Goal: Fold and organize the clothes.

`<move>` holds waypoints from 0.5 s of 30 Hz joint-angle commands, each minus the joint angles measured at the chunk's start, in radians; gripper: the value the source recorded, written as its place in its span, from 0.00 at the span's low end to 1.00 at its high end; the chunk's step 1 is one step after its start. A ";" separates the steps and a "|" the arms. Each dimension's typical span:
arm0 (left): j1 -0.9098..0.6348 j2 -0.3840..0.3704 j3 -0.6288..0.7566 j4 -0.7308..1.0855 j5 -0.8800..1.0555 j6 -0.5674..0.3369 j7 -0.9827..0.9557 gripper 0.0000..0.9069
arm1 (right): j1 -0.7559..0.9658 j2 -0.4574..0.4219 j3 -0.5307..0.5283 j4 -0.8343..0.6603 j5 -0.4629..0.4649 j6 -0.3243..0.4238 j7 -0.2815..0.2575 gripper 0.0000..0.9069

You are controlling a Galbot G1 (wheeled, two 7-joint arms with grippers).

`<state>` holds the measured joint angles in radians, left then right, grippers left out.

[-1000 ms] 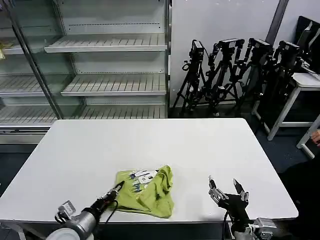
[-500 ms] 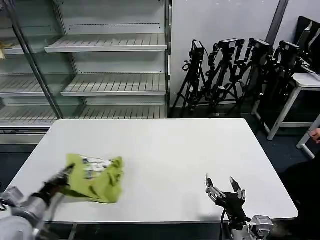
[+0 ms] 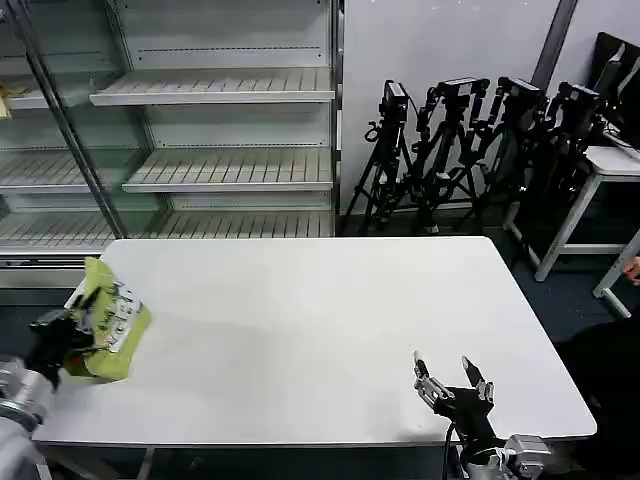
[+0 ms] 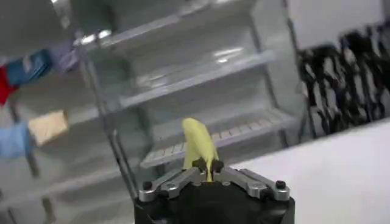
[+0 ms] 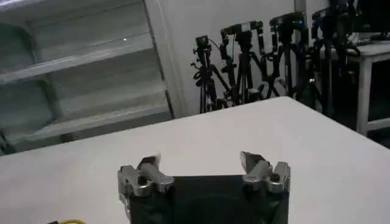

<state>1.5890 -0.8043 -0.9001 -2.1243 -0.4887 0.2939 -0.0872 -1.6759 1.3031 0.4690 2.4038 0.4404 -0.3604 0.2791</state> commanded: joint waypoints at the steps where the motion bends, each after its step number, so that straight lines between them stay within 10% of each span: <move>1: -0.064 -0.088 0.501 0.056 0.697 -0.111 0.013 0.02 | -0.015 -0.004 0.014 0.012 -0.002 0.002 0.001 1.00; 15: -0.304 -0.189 0.762 0.058 0.286 0.110 -0.086 0.02 | -0.015 0.028 -0.004 -0.001 -0.035 0.002 0.001 1.00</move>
<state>1.4709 -0.8984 -0.4321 -2.1302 -0.0465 0.2882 -0.0923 -1.6904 1.3197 0.4702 2.4073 0.4168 -0.3560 0.2791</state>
